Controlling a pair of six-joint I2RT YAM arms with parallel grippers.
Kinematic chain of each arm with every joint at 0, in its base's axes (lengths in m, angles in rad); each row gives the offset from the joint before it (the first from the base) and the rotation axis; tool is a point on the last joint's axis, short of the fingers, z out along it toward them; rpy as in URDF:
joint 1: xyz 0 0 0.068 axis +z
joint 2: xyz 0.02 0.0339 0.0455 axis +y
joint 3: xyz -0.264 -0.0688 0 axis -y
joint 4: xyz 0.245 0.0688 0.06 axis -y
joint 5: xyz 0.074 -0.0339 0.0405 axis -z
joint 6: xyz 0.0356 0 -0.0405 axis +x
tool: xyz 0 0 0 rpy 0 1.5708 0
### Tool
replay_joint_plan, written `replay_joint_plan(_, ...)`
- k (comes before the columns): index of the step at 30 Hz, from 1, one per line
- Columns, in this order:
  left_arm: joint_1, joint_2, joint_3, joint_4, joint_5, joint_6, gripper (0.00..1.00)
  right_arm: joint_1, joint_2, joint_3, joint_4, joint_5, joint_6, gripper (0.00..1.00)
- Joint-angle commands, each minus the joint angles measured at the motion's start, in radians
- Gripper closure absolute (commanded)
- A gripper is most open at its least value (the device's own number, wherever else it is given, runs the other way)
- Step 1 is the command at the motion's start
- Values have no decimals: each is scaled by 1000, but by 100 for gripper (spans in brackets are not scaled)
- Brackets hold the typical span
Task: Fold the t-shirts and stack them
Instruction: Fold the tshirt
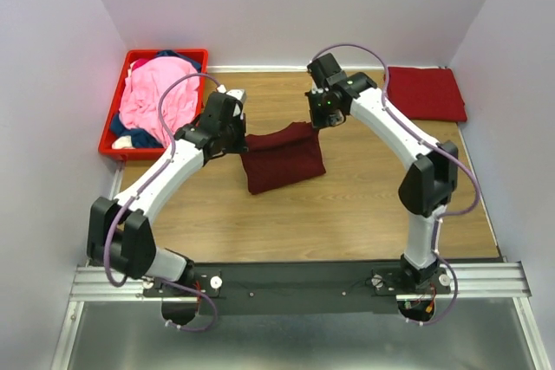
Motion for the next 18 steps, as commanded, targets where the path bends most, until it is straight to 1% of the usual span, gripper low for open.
replay_joint_plan(1, 70, 81, 25, 70, 49, 79, 100, -28, 117, 102, 29, -35, -65, 99)
replay_joint_plan(2, 79, 119, 29, 79, 50, 82, 100, -37, 169, 121, 34, -38, -68, 99)
replay_joint_plan(6, 115, 206, 38, 145, 56, 79, 100, -59, 280, 204, 78, -49, -77, 99)
replay_joint_plan(11, 156, 338, 95, 193, 58, 62, 100, -85, 377, 257, 133, -58, -74, 99)
replay_joint_plan(16, 184, 392, 107, 222, 61, 43, 100, -95, 417, 224, 202, -56, -60, 94)
replay_joint_plan(18, 185, 403, 111, 232, 67, 39, 96, -101, 426, 204, 219, -55, -51, 93)
